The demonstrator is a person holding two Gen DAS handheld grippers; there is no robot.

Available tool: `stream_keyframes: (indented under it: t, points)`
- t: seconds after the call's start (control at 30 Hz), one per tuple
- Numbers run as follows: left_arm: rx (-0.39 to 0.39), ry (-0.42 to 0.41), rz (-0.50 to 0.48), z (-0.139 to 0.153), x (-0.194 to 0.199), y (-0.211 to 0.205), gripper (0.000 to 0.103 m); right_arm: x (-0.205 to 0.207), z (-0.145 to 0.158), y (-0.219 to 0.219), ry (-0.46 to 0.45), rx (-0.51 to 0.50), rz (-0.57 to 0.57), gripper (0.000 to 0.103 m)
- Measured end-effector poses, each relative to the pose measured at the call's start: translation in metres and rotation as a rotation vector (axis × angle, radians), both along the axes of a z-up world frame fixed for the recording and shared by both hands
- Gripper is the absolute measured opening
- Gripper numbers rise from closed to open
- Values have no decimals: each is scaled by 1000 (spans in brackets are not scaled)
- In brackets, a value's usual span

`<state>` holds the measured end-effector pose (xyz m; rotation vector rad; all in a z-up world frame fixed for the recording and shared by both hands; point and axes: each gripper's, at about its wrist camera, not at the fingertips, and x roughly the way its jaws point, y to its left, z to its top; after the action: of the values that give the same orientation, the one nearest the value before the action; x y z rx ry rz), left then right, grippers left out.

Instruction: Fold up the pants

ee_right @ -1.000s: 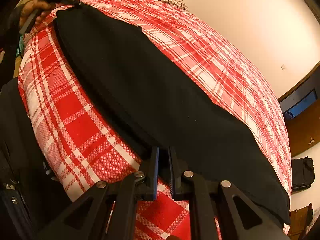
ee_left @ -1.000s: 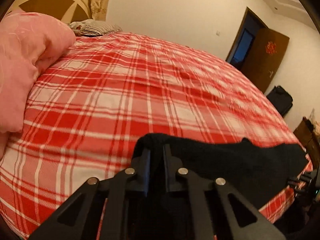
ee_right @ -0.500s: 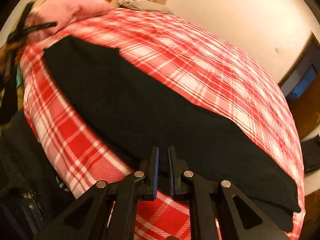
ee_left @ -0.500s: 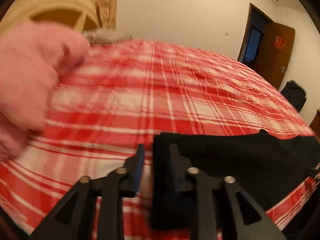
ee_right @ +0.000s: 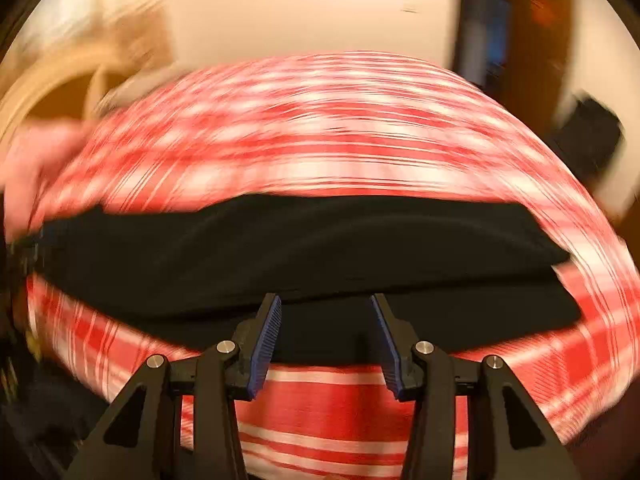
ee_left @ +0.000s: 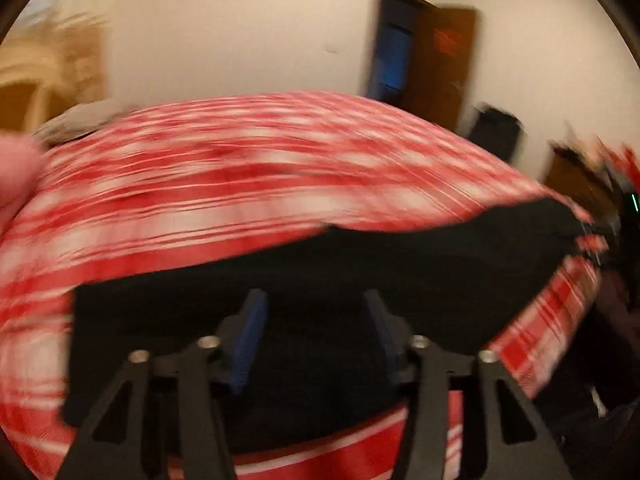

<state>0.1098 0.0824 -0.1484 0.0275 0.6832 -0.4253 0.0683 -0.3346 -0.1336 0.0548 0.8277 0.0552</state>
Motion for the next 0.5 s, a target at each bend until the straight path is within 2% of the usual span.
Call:
stream_keyframes:
  t: [0.1, 0.27, 0.5]
  points:
    - [13, 8, -144, 4, 4, -55, 41, -6, -1, -27, -7, 56, -76, 48]
    - [70, -1, -368, 12, 0, -147, 41, -15, -4, -54, -12, 69, -136, 48]
    - [131, 12, -536, 4, -9, -223, 41, -17, 5, -89, -36, 97, -195, 48]
